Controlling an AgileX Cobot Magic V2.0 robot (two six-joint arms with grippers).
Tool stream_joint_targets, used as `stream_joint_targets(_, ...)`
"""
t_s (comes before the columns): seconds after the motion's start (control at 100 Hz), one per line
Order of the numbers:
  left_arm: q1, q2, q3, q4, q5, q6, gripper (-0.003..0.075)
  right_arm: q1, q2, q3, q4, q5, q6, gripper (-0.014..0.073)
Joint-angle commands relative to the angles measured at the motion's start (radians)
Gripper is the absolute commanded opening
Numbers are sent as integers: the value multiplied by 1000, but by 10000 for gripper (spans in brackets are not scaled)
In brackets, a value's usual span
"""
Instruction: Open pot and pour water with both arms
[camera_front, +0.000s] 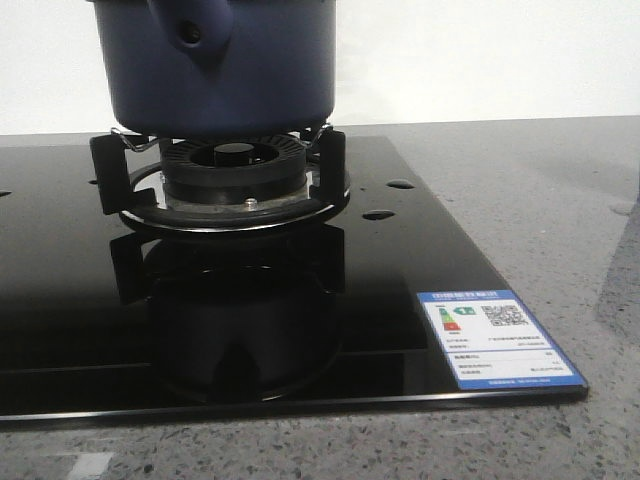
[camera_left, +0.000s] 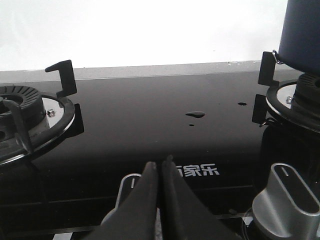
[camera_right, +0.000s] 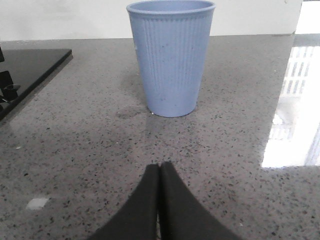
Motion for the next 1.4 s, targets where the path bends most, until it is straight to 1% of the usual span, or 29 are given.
stream_joint_targets(0.0,2,-27,9,-3,-70,-8,-20,-4,-17,25,-1,-77,-10,-61)
stream_joint_targets(0.12,2,-27,9,-3,-70,-8,-20,-4,-17,25,-1,-106,-10,-61)
stream_joint_targets(0.41,2,-27,9,-3,-78,-8,-20,-4,-17,25,-1,-108,-10,-61)
stream_joint_targets(0.56,2,-27,9,-63,-103,-8,-20,-4,-17,25,11,-127,-10,-61)
stream_joint_targets(0.63,2,-27,9,-112,-130,-8,-20,-4,-17,25,37,-143,-10,-61)
stream_joint_targets(0.85,2,-27,9,-411,-190,-8,-20,-4,-17,25,188,-222,-10,-61)
stream_joint_targets(0.92,2,-27,9,-503,-192,-8,-20,-4,-17,25,268,-245,-10,-61)
stream_joint_targets(1.02,2,-27,8,-626,-204,-8,-20,-4,-17,23,441,-262,-10,-61)
stream_joint_targets(1.07,2,-27,1,-660,-204,-8,-20,-4,-17,21,478,-267,-10,-61)
stream_joint_targets(1.16,2,-26,-33,-665,-188,-8,-20,-4,-15,-16,483,-215,-10,-57)
stream_joint_targets(1.21,2,-26,-67,-643,-158,-5,-20,-4,-8,-53,483,-169,-12,-57)
stream_joint_targets(1.29,2,-7,-155,-558,-92,18,-20,-4,9,-136,452,-100,-39,-57)
stream_joint_targets(1.39,2,61,-291,-462,19,95,-20,-4,71,-251,411,-27,-87,-57)
